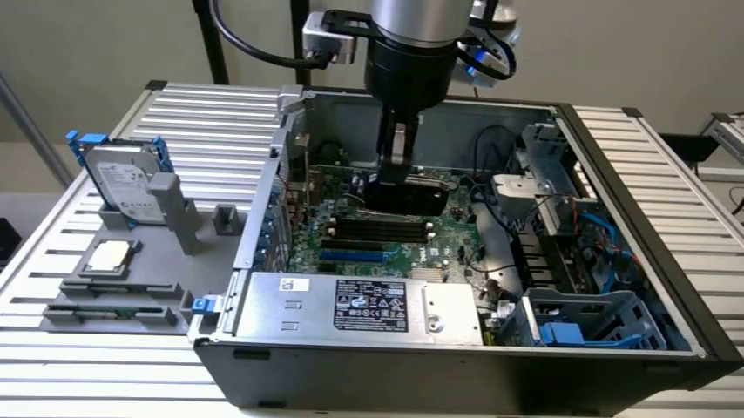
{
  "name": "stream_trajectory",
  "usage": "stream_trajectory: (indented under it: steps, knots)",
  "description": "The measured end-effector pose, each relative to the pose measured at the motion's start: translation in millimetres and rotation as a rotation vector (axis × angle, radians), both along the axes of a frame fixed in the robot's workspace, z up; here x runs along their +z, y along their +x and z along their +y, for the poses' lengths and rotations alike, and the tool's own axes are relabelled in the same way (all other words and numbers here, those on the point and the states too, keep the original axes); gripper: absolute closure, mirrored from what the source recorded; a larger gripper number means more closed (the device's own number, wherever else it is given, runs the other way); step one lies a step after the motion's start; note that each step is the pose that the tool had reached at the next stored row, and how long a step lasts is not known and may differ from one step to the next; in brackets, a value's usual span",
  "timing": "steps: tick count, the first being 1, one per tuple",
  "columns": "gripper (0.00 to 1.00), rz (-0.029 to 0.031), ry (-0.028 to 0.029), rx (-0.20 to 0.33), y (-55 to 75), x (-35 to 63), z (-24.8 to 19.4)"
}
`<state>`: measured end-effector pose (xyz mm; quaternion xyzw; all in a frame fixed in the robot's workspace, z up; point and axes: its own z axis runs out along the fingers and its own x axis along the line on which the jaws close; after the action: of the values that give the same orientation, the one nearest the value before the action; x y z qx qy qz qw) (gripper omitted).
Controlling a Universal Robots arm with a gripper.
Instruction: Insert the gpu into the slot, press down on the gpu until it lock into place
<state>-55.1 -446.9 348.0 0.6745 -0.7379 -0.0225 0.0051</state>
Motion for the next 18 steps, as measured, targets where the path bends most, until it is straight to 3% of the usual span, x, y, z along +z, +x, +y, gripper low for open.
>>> stream_trajectory:
  steps: [5, 18]
  knots:
    - [0.74, -0.0001, 0.0001, 0.004, -9.1, -9.1, 0.0]
    - [0.74, 0.0000, 0.0000, 0.006, -18.0, -32.6, -2.6]
